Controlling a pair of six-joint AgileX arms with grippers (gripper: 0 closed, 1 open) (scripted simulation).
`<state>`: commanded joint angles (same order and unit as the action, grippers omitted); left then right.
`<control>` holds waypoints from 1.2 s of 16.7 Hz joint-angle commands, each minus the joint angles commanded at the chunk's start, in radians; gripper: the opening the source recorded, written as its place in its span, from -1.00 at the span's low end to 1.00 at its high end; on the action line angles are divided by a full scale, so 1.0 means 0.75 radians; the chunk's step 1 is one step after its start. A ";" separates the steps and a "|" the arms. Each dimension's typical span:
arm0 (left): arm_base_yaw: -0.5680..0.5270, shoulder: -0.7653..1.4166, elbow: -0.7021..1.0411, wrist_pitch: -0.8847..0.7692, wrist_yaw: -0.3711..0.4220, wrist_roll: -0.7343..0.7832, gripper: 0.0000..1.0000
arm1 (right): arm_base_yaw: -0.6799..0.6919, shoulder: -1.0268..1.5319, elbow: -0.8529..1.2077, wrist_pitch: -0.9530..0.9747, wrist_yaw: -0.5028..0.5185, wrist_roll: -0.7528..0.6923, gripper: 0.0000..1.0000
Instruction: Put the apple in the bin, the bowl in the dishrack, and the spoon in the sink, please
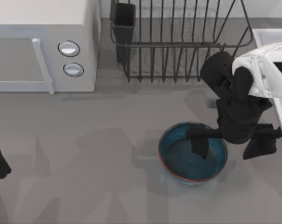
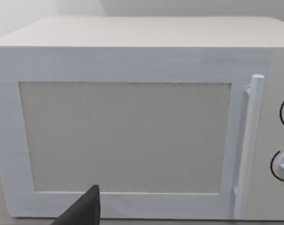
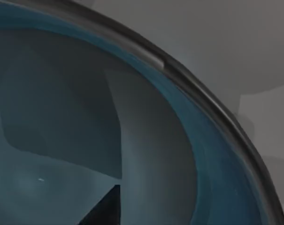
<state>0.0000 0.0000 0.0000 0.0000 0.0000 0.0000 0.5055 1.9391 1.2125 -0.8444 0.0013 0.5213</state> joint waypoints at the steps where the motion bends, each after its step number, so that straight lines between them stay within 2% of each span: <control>1: 0.000 0.000 0.000 0.000 0.000 0.000 1.00 | 0.000 0.000 0.000 0.000 0.000 0.000 0.25; 9: 0.000 0.000 0.000 0.000 0.000 0.000 1.00 | 0.000 0.000 0.000 0.000 0.000 0.000 -0.96; 20: 0.000 0.000 0.000 0.000 0.000 0.000 1.00 | 0.000 -0.006 0.022 -0.023 0.000 0.001 -1.00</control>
<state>0.0000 0.0000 0.0000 0.0000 0.0000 0.0000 0.5055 1.9345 1.2294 -0.8616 0.0016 0.5219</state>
